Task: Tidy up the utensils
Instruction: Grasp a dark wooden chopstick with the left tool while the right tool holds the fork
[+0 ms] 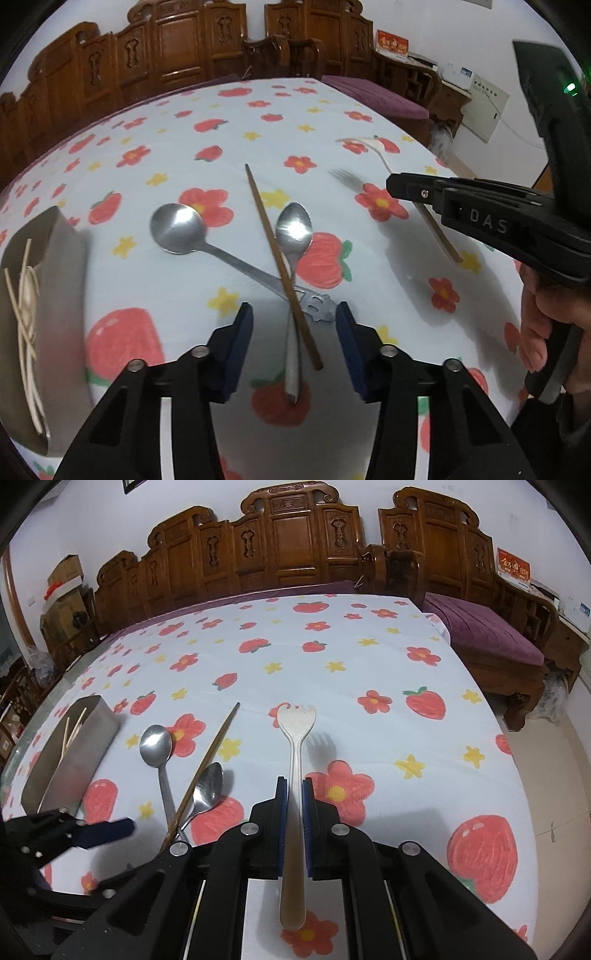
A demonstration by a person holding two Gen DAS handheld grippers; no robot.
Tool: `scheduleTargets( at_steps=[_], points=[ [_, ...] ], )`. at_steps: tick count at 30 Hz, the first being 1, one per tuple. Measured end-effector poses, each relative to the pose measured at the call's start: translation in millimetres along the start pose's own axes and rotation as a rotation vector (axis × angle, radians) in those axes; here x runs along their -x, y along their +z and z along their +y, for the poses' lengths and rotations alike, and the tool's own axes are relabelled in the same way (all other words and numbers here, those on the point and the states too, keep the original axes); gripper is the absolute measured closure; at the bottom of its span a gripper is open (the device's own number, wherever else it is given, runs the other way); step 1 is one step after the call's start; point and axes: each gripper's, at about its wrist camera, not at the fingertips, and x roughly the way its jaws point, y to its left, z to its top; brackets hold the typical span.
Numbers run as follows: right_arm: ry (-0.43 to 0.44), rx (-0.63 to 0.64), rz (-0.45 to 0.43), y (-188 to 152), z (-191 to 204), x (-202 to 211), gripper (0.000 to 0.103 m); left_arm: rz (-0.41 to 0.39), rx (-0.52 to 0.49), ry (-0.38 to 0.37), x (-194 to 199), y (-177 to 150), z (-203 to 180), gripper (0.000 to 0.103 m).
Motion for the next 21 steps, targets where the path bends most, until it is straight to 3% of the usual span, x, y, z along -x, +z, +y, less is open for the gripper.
scheduleTargets(
  at_steps=[2,8,10,21],
  points=[
    [0.008,-0.003,-0.002,0.4,1.2,0.2,0.094,0.013,0.001,0.0,-6.2,1.7,-1.2,0.077],
    [0.019,-0.002,-0.001,1.4,4.3,-0.8,0.094,0.029,0.013,0.011,-12.5,2.4,-3.2,0.087],
    [0.019,-0.002,-0.003,1.7,5.8,-0.4,0.094,0.035,0.012,0.018,-11.3,2.2,-3.3,0.094],
    [0.023,0.053,-0.016,3.1,25.7,3.4,0.094,0.013,0.004,0.07,11.8,-3.3,7.9,0.099]
  ],
)
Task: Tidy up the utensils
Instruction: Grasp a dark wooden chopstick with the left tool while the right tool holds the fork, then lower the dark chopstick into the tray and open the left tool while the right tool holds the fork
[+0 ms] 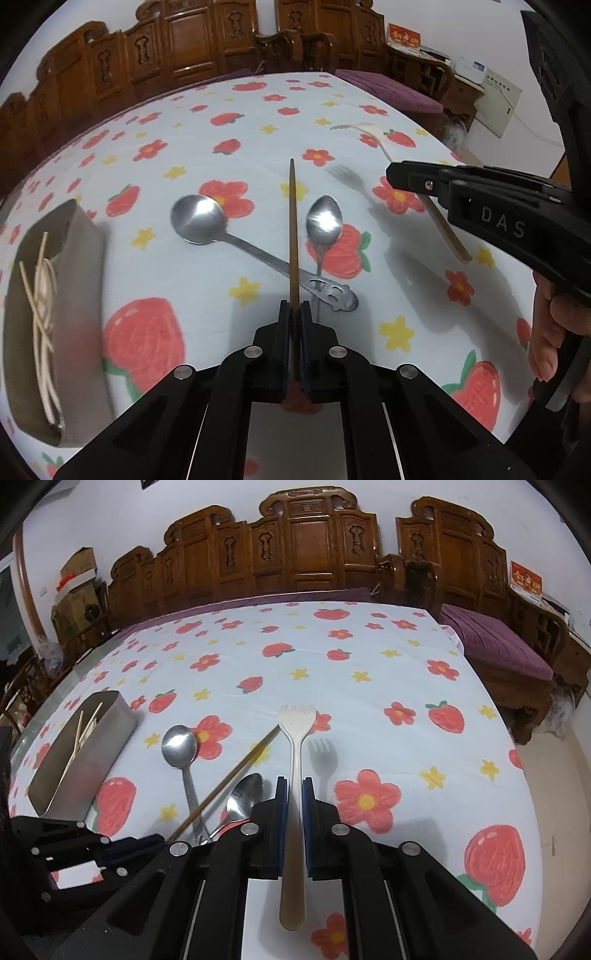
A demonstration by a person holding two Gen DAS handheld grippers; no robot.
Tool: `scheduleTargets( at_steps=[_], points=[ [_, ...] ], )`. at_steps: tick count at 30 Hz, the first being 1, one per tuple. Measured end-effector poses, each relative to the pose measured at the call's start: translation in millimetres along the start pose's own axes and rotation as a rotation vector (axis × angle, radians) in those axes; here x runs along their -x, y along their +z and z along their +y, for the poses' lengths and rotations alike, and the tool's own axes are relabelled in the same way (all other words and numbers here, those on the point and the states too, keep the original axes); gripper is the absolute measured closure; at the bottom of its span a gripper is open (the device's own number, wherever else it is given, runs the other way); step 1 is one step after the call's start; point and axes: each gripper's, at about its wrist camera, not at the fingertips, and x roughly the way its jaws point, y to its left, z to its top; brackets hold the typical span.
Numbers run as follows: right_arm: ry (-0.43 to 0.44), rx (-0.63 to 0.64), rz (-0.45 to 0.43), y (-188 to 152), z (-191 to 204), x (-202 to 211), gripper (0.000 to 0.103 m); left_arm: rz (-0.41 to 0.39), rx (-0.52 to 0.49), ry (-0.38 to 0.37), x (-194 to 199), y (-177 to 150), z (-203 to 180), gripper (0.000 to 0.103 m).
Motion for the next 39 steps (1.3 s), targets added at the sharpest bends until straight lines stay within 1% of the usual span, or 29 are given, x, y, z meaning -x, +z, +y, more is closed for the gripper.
scheduleTargets(
  at_steps=[4,10,19,22,29,39],
  points=[
    [0.009,0.009,0.0,-0.3,5.1,1.3,0.094,-0.021,0.008,0.017,11.2,-0.8,8.9,0.099],
    [0.054,0.013,-0.019,2.3,19.7,8.1,0.094,-0.049,0.029,0.036,35.2,-2.8,29.7,0.099],
    [0.103,0.088,-0.034,3.6,62.7,17.7,0.094,-0.087,0.056,0.058,71.5,-6.6,61.9,0.099],
    [0.112,0.115,-0.031,2.9,75.3,19.0,0.094,-0.088,0.069,0.041,81.4,-11.2,72.2,0.099],
    [0.132,0.17,-0.031,0.5,99.7,22.6,0.094,-0.093,0.076,0.059,100.2,-27.5,90.3,0.099],
    [0.149,0.23,-0.031,-1.4,125.4,25.8,0.094,-0.076,0.107,0.087,118.0,-45.6,122.7,0.098]
  ],
)
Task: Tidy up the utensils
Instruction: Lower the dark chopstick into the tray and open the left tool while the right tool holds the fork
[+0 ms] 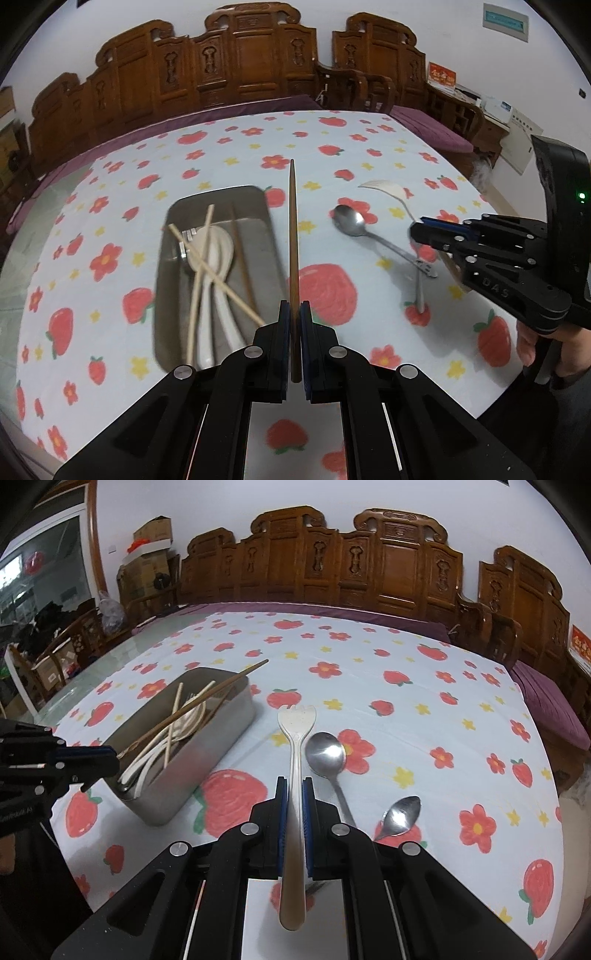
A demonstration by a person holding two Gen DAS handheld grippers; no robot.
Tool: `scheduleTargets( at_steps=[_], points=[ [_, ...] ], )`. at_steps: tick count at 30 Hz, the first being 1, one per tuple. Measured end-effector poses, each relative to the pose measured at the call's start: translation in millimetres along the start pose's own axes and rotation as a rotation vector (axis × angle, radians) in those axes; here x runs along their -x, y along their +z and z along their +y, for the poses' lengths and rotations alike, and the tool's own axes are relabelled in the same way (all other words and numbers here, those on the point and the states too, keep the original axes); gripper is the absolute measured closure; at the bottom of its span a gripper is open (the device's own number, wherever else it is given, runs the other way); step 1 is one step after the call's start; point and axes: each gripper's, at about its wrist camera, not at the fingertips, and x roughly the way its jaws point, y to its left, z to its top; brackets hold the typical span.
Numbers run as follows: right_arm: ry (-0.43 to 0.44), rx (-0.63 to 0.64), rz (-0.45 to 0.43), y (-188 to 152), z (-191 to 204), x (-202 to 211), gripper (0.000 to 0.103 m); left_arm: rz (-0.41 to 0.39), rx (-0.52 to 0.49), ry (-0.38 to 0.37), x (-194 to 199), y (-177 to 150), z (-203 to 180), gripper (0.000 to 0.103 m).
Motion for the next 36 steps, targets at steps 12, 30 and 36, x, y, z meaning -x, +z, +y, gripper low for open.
scheduleTargets(
  at_steps=[12,30,36],
  points=[
    [0.008,0.028,0.004,0.9,11.9,-1.6,0.094,0.071,0.037,0.033,-11.6,-7.3,43.9,0.098],
    [0.02,0.031,0.01,-2.3,15.6,-5.3,0.094,0.104,0.068,0.064,-39.1,-4.5,60.8,0.098],
    [0.051,0.016,-0.001,0.2,23.2,0.0,0.094,0.081,0.082,0.069,-33.5,-3.7,67.2,0.084]
  ],
)
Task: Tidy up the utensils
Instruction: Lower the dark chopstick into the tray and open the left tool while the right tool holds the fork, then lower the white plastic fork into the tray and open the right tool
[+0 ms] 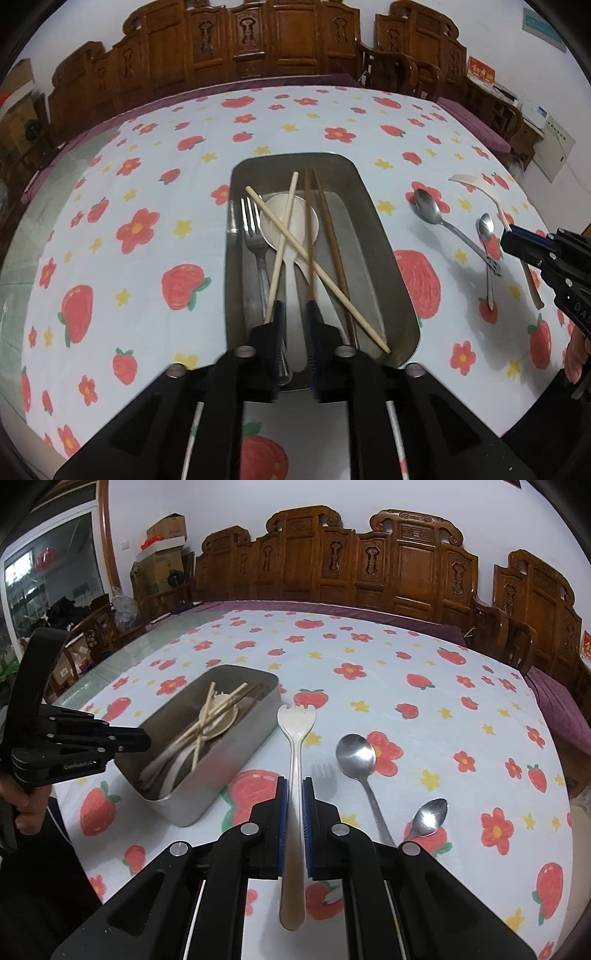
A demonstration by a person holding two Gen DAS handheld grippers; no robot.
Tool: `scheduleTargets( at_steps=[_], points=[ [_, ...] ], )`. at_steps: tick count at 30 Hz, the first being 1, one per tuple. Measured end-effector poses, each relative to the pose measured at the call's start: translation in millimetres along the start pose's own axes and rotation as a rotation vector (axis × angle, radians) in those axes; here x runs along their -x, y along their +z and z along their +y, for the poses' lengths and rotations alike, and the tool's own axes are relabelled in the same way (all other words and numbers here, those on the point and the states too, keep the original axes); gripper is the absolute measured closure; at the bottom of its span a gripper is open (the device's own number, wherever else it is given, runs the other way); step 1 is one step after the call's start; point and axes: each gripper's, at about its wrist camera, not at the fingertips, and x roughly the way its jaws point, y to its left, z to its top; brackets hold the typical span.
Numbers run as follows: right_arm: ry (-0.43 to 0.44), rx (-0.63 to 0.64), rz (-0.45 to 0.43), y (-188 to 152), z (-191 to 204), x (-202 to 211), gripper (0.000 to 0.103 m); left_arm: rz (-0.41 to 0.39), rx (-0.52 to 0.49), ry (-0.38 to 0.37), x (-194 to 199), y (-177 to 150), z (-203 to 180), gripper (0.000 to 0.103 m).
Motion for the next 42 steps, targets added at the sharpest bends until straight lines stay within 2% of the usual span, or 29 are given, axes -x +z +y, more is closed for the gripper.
scheduleTargets(
  at_steps=[5,10,12,13,15,20,24,35,42],
  points=[
    [0.035,-0.011,-0.022,4.2,12.2,7.5,0.094,-0.044,0.017,0.012,15.6,-0.4,11.4,0.081],
    [0.055,-0.007,-0.039,14.0,30.8,11.5,0.094,-0.091,0.063,0.009,31.9,-2.2,26.7,0.068],
    [0.051,0.005,-0.041,18.5,38.8,11.2,0.094,-0.105,0.078,0.012,37.5,-3.1,31.8,0.053],
    [0.053,0.007,-0.042,20.7,42.7,10.4,0.094,-0.119,0.086,0.01,41.7,-3.3,35.2,0.05],
    [0.062,-0.003,-0.043,25.3,50.0,6.9,0.094,-0.133,0.091,0.014,46.3,-3.8,38.5,0.032],
    [0.075,0.001,-0.031,39.0,70.2,-8.0,0.094,-0.174,0.079,0.049,61.2,-3.3,45.4,0.012],
    [0.083,-0.01,-0.012,50.5,80.2,-25.2,0.094,-0.197,0.055,0.079,71.3,-4.5,49.1,0.011],
    [0.078,-0.061,0.064,66.9,100.7,-83.4,0.094,-0.219,0.088,0.067,86.9,-15.2,71.6,0.01],
    [0.134,-0.135,0.115,69.0,105.1,-110.9,0.093,-0.218,0.091,0.073,90.5,-19.8,77.2,0.01]
  ],
)
